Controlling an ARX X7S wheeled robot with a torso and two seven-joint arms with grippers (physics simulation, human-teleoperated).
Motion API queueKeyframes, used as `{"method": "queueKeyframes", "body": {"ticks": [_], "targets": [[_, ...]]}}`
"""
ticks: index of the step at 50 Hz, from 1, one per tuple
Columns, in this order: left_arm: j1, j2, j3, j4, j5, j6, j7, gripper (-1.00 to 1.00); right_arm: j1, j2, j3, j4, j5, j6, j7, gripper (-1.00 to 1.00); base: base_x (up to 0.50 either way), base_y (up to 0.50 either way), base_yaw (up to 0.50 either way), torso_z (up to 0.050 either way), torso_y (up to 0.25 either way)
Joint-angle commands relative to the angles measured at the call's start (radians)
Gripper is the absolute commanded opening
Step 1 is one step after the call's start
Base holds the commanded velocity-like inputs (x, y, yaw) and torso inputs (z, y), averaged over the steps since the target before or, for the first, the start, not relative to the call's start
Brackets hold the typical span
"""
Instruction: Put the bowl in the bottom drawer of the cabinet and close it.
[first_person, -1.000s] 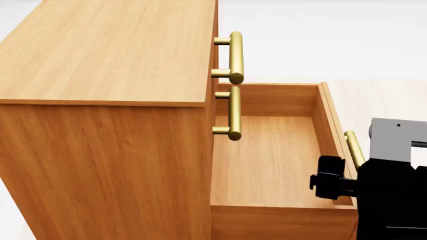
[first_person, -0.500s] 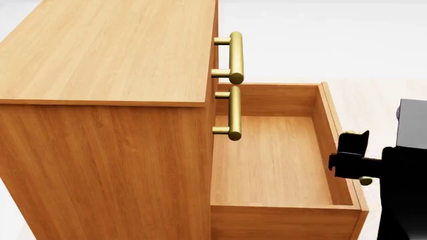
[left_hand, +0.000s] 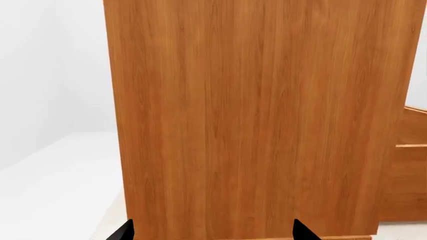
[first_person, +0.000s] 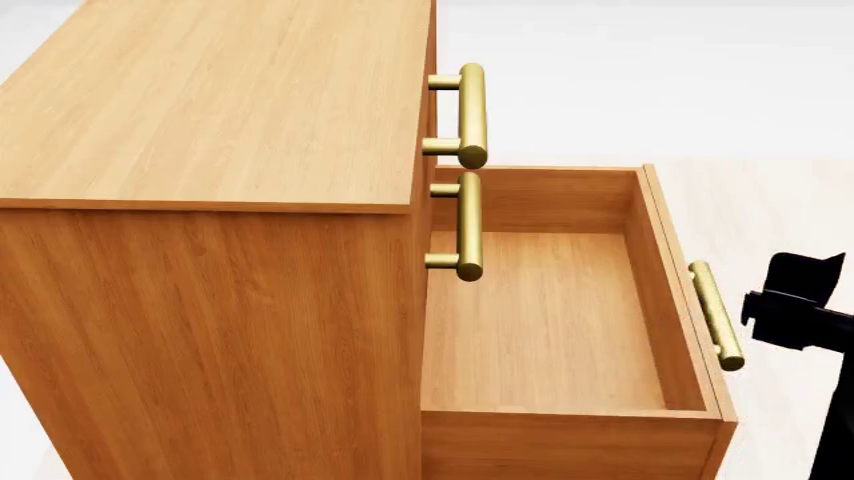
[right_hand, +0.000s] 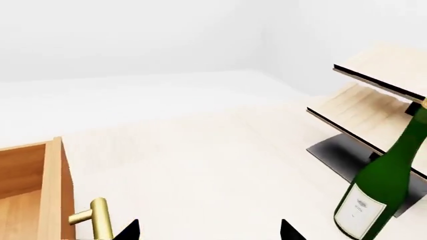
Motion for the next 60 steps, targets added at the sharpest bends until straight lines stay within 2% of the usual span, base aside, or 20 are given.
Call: {"method": "queueKeyframes", "body": {"ticks": [1,14,32,53,60], "targets": [[-0.011,0.006,0.007,-0.042,0.005,0.031,0.005,1.0,0.001,-0.006,0.053,0.023,-0.03,0.0,0.066,1.0,0.0,0.0,0.0,0.0,0.0],[-0.012,0.006,0.011,-0.048,0.006,0.034,0.0,1.0,0.005,-0.029,0.138,0.1,-0.065,-0.028,0.148,1.0,0.0,0.0,0.0,0.0,0.0],[-0.015,0.002,0.015,-0.045,0.006,0.029,-0.007,1.0,0.003,-0.039,0.159,0.184,-0.14,-0.086,0.256,1.0,0.0,0.0,0.0,0.0,0.0],[-0.021,-0.001,0.018,-0.055,0.001,0.035,-0.011,1.0,-0.017,-0.036,0.188,0.261,-0.185,-0.134,0.322,1.0,0.0,0.0,0.0,0.0,0.0],[-0.019,-0.002,0.02,-0.051,0.001,0.035,-0.013,1.0,-0.004,-0.029,0.195,0.3,-0.172,-0.082,0.31,1.0,0.0,0.0,0.0,0.0,0.0]]}}
